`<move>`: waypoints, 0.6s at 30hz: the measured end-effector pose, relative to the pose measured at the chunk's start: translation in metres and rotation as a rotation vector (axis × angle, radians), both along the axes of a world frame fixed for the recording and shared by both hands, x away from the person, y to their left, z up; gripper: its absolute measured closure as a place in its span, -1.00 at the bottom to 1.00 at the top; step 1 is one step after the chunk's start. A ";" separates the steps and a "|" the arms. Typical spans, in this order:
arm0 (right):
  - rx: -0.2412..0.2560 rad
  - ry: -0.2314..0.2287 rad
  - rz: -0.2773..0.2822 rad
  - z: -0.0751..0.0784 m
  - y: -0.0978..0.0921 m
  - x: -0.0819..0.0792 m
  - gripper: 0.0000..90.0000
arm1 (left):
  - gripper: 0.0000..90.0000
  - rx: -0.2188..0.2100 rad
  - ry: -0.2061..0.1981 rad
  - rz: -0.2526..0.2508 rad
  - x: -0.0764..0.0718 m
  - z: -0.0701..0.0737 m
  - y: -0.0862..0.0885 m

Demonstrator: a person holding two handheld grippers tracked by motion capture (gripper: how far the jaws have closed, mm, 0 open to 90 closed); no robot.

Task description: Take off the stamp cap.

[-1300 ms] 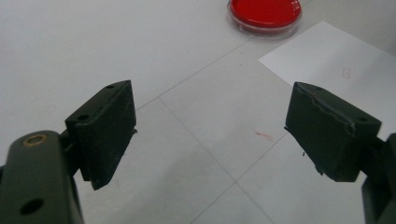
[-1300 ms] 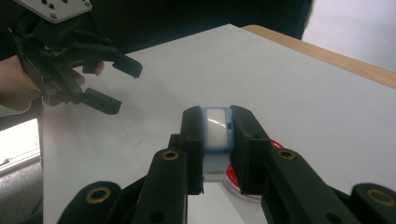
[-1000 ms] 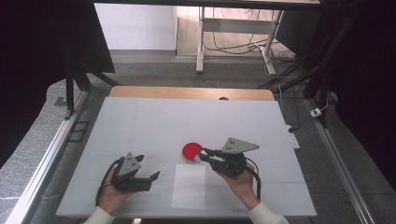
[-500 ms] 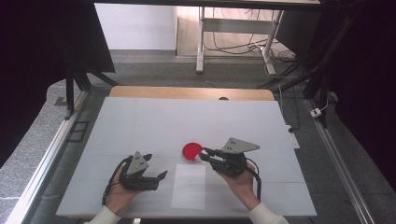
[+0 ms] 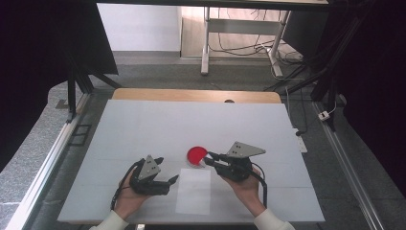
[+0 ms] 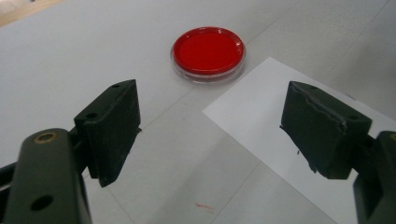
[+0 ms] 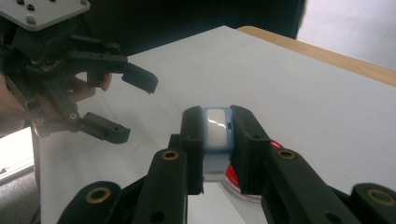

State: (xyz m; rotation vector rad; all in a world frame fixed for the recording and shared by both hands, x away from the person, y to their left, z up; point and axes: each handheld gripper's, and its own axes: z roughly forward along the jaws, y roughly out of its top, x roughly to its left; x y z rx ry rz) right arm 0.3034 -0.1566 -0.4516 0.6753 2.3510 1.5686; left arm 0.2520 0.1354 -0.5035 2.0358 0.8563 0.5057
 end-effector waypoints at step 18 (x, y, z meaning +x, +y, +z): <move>-0.008 -0.002 -0.005 -0.003 0.005 0.001 0.66 | -0.55 0.021 -0.008 -0.035 0.007 -0.001 -0.023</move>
